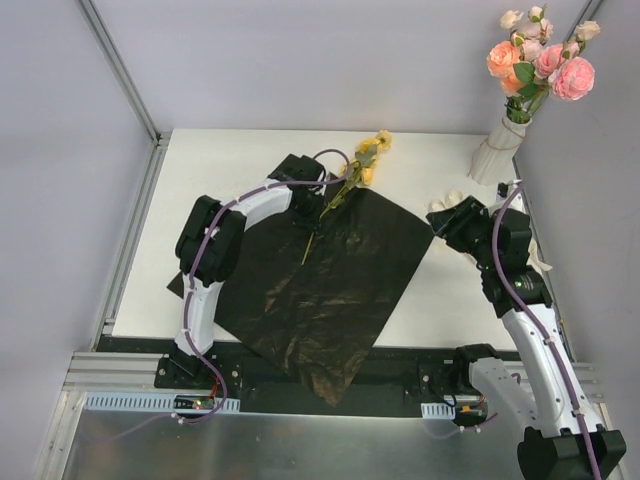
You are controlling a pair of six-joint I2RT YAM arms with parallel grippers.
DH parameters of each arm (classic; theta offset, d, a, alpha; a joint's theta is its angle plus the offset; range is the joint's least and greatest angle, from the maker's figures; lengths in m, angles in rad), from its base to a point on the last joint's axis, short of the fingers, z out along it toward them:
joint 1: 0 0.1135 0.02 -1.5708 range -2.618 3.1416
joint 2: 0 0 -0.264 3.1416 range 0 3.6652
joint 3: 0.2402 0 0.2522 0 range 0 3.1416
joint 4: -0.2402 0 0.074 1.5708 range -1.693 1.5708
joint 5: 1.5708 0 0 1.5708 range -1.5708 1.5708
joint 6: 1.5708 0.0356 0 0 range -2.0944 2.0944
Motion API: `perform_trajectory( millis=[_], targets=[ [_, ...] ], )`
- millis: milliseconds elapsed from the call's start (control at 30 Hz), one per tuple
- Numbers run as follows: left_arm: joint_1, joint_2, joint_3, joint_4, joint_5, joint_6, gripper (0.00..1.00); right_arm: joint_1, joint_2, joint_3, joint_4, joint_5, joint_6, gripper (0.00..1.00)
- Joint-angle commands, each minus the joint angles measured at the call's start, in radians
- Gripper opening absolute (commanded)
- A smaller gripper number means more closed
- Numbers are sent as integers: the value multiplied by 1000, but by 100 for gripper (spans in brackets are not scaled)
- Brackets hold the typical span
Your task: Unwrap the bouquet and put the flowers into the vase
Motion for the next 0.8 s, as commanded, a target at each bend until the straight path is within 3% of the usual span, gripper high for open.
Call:
perform_trajectory(
  millis=[0,267,433,767],
  targets=[
    [-7,-114,-27,4,-49,-8,0,4,-28,-11,53,-57,69,49],
    [-7,-263,-35,14,66,-82,0,11,9,-141,333,-181,295,55],
    [-7,-379,-151,96,126,-118,0,56,86,-198,525,-184,435,64],
    [-35,-591,-374,257,258,-221,0,247,290,-140,700,-96,492,65]
  ],
)
